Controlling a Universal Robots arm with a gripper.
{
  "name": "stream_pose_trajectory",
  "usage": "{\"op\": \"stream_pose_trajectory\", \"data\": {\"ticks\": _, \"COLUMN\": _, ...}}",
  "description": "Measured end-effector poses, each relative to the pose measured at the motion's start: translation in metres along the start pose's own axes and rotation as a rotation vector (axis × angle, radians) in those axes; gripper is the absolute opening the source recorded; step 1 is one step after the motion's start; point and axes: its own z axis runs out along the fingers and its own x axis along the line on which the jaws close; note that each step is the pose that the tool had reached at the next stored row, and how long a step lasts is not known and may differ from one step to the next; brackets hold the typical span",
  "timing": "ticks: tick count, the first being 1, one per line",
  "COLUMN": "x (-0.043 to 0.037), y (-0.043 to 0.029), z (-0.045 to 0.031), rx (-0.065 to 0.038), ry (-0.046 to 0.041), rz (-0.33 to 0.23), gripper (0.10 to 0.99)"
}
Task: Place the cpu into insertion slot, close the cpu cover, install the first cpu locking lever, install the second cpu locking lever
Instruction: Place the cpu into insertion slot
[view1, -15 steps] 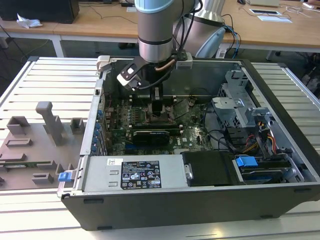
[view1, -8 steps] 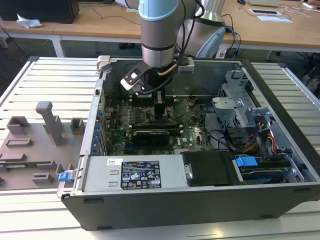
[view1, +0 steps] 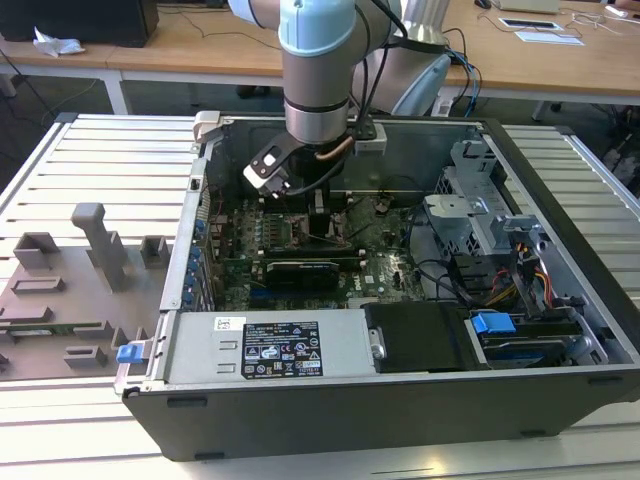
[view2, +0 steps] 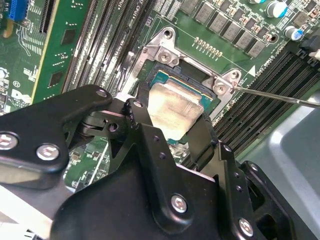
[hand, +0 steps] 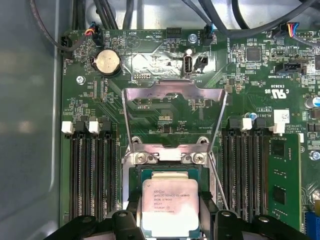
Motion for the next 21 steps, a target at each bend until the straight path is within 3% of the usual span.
{"op": "stream_pose_trajectory", "data": {"ticks": 11, "x": 0.0000, "y": 0.0001, "z": 0.0028, "rx": 0.000, "ry": 0.0004, "rz": 0.000, "gripper": 0.545}}
{"op": "stream_pose_trajectory", "data": {"ticks": 12, "x": 0.0001, "y": 0.0001, "z": 0.0029, "rx": 0.000, "ry": 0.0005, "rz": 0.000, "gripper": 0.553}}
{"op": "stream_pose_trajectory", "data": {"ticks": 13, "x": 0.0000, "y": 0.0000, "z": 0.0029, "rx": 0.000, "ry": 0.0003, "rz": 0.000, "gripper": 0.620}}
{"op": "stream_pose_trajectory", "data": {"ticks": 21, "x": -0.0029, "y": -0.0001, "z": 0.0027, "rx": 0.000, "ry": -0.0008, "rz": -0.002, "gripper": 0.620}}
